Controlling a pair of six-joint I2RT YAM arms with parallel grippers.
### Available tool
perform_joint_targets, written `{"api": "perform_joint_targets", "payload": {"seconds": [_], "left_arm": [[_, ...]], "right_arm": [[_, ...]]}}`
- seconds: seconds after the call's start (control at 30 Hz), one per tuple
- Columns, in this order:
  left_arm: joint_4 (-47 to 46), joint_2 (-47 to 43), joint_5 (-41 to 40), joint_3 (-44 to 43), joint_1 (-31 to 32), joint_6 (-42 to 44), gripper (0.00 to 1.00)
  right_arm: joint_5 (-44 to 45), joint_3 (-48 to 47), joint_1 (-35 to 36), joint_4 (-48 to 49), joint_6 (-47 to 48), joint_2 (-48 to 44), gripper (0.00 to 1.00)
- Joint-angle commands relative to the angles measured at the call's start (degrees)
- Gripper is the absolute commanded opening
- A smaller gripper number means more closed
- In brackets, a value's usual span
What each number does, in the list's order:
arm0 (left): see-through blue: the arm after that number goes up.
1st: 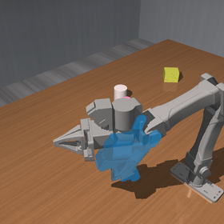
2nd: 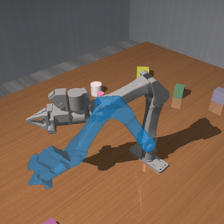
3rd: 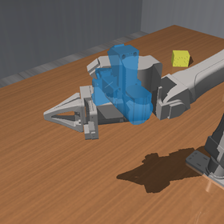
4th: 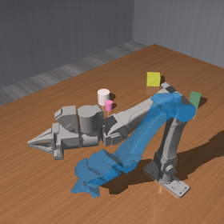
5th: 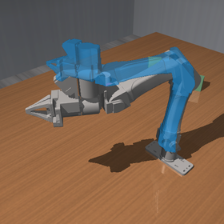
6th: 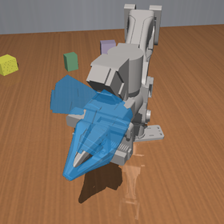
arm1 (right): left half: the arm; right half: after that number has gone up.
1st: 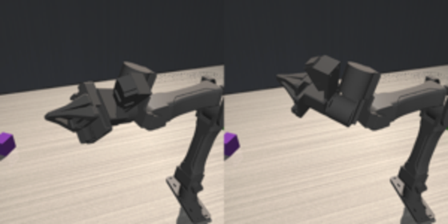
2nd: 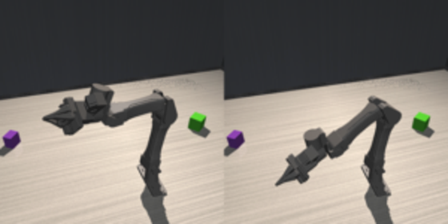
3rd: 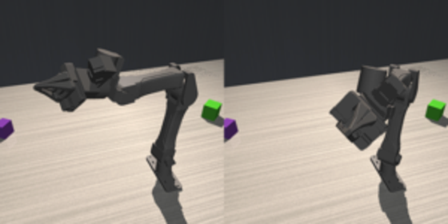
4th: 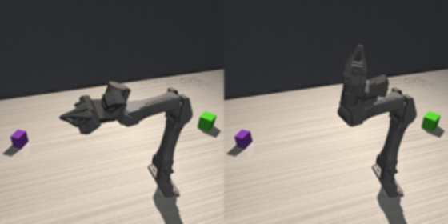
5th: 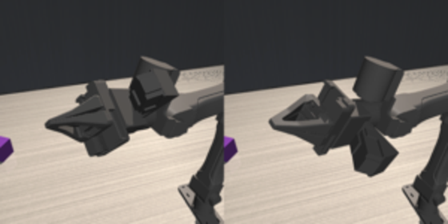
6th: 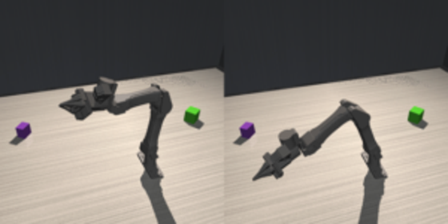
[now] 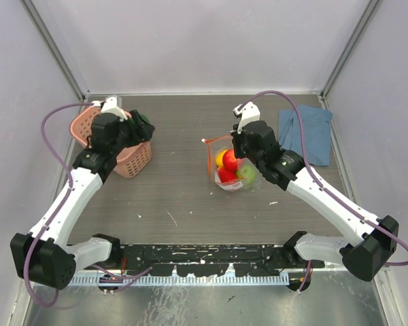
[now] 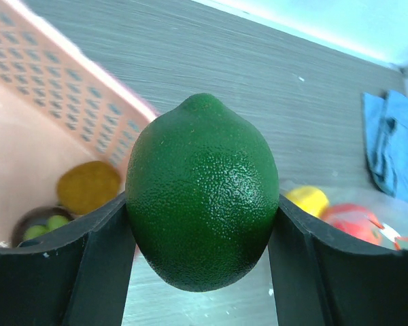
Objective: Place the food in the zip-top bag and seal the zipper
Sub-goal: Place the fake fruit in the zipper food storage bag.
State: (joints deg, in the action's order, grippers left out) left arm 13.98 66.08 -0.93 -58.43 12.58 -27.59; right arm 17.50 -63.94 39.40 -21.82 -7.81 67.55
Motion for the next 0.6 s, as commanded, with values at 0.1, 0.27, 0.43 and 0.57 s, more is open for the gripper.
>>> {"api": "perform_joint_targets", "payload": {"seconds": [0.1,0.27,0.43,0.57], "left_arm": [[-4.07,-4.39,3.69,0.46,11.6,-0.06,0.33],[-9.66,-4.9,3.42,1.74,19.87,-1.71,0.33],[-13.66,-2.31,2.1,0.95,28.16,0.09,0.33],[-17.63,0.66,1.82,0.56,33.34,3.27,0.34]], "right_arm": [[-0.15,-2.53,-0.07,4.55,-1.58,0.34,0.0],[-0.79,-1.74,-0.07,5.57,-2.33,0.37,0.0],[-1.45,-1.33,-0.02,5.98,-2.85,0.39,0.0],[-1.74,-0.73,-0.03,6.3,-3.17,0.36,0.0]]}}
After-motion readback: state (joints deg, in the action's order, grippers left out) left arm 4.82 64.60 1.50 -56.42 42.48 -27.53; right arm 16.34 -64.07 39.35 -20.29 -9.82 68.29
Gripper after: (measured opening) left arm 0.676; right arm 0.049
